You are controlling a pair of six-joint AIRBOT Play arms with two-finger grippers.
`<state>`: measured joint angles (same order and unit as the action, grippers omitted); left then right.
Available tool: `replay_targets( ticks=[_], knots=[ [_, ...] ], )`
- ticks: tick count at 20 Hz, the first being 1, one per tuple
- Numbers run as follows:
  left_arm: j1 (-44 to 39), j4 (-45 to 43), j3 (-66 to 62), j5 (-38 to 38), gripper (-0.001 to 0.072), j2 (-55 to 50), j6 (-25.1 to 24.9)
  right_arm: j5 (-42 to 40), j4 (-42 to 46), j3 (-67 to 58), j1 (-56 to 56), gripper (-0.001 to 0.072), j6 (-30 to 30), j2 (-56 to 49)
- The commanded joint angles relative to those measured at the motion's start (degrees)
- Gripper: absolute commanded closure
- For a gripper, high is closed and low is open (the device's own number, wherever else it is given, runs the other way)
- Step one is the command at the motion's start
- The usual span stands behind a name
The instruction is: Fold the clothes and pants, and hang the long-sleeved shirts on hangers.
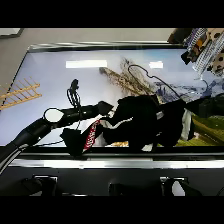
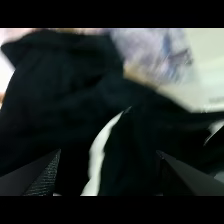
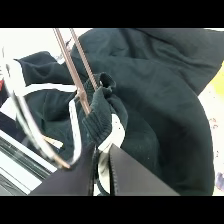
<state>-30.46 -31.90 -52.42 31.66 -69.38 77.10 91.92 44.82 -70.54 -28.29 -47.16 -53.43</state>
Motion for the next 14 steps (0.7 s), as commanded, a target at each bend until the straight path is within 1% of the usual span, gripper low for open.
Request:
replay_targets(
  ticks=[1,3,5,8,9,14],
  knots=[
    [2.56,-29.46,-4.0,16.33,-0.0002,-0.11,19.71,-0.35,0.07,-0.02,-0.02,0.0669,-0.7,0.04],
    [2.43,-33.42,-9.84,17.88,-0.0001,-0.48,22.51,-0.37,0.07,-0.02,-0.02,0.0669,-1.05,0.04],
    [0.76,-34.47,-17.29,19.26,-0.0002,-2.8,24.9,-0.37,0.07,-0.02,-0.02,0.0669,-1.75,0.04],
    [-4.9,-39.06,-28.63,25.0,-0.0002,-11.15,28.0,-0.48,0.07,-0.02,-0.02,0.0669,-1.75,0.04],
    [-7.06,-39.76,-31.87,25.7,-0.0002,-14.6,28.39,-0.59,0.09,-0.02,-0.02,0.0669,-1.75,0.04],
    [-15.28,-39.74,-45.53,22.16,-0.0001,-28.83,28.61,-0.59,2.49,-0.02,-0.02,0.0668,-1.75,0.04]
  ],
)
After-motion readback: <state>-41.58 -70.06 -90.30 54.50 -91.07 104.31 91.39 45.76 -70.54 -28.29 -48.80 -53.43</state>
